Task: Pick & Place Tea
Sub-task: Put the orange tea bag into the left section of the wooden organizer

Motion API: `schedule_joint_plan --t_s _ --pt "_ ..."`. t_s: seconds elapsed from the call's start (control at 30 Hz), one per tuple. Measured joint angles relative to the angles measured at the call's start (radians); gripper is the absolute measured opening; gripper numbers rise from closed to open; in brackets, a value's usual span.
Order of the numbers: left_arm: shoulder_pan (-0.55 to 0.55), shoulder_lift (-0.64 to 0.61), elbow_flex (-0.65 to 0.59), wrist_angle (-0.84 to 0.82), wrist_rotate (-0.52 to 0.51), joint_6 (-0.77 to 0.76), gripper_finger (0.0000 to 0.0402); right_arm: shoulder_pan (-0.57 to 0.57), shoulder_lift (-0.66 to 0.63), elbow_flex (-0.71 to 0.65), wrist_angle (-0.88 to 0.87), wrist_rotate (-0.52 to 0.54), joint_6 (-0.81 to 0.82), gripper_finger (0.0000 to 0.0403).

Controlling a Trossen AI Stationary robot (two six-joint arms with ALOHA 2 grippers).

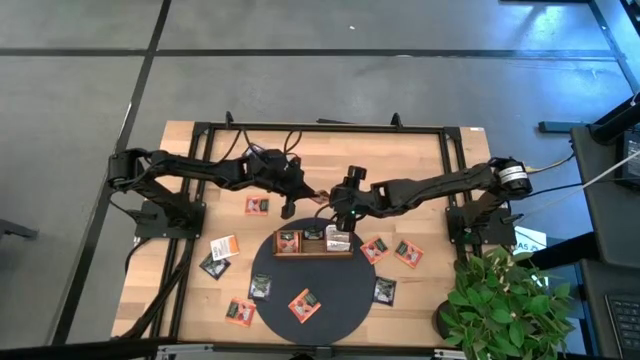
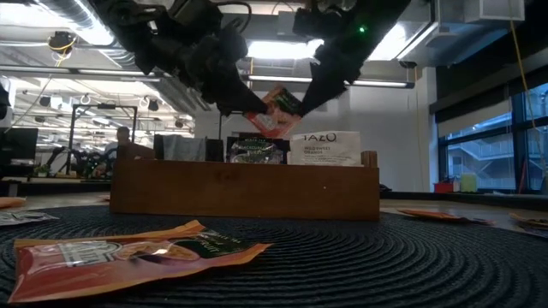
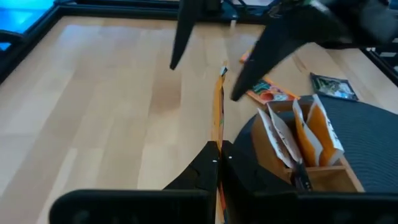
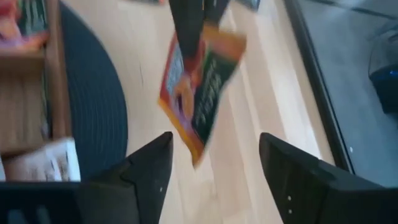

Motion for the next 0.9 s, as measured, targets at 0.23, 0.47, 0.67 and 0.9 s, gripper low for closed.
schedule_joint_plan --t_s 0.23,0.47,0.67,0.9 --pt "-0.008 0.000 0.000 0.045 0.007 0.001 0.0005 0.000 0.000 0.000 0.070 -0.026 0.006 0.0212" --pt "-0.013 -0.014 0.000 0.100 0.016 0.048 0.0004 0.016 -0.003 0.000 0.041 -0.052 -0.017 0.0126" --pt "-0.005 -0.030 0.000 0.123 0.112 0.047 0.0004 0.028 -0.007 -0.019 0.039 -0.045 0.004 0.0093" --pt "0.003 -0.082 -0.150 0.396 0.113 0.017 0.0004 0.051 -0.167 -0.262 0.344 0.006 -0.002 0.0090"
